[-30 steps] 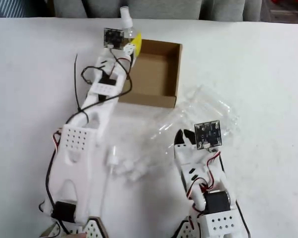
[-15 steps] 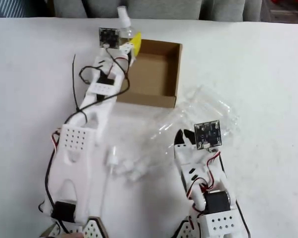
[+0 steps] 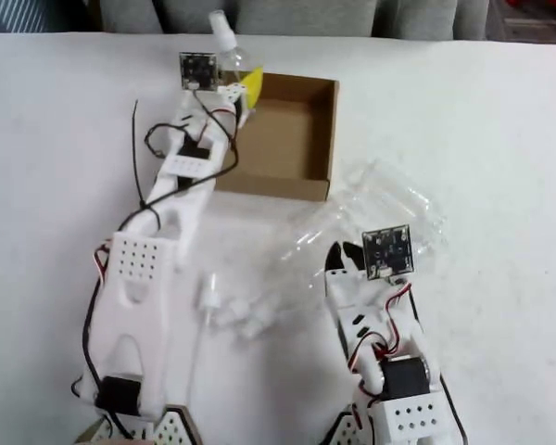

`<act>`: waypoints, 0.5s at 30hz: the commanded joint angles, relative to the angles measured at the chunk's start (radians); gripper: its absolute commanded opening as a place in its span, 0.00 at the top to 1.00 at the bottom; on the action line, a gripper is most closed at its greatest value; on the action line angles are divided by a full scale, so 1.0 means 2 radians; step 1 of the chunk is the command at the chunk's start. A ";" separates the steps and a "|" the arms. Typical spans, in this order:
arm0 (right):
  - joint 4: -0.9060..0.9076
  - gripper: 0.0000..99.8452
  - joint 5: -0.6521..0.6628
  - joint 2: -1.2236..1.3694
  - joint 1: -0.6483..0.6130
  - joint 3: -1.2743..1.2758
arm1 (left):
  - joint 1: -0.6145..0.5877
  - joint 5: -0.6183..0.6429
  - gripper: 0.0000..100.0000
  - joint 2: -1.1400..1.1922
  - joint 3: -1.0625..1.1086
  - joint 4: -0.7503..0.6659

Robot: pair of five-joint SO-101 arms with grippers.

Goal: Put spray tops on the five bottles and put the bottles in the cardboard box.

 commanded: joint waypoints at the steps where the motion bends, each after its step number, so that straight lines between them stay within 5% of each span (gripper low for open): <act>1: -0.001 0.98 0.007 -0.005 0.005 0.012 | -0.005 -0.018 0.73 -0.059 0.038 0.004; 15: -0.001 0.98 0.008 -0.005 0.005 0.012 | 0.006 -0.053 0.73 -0.109 0.132 -0.061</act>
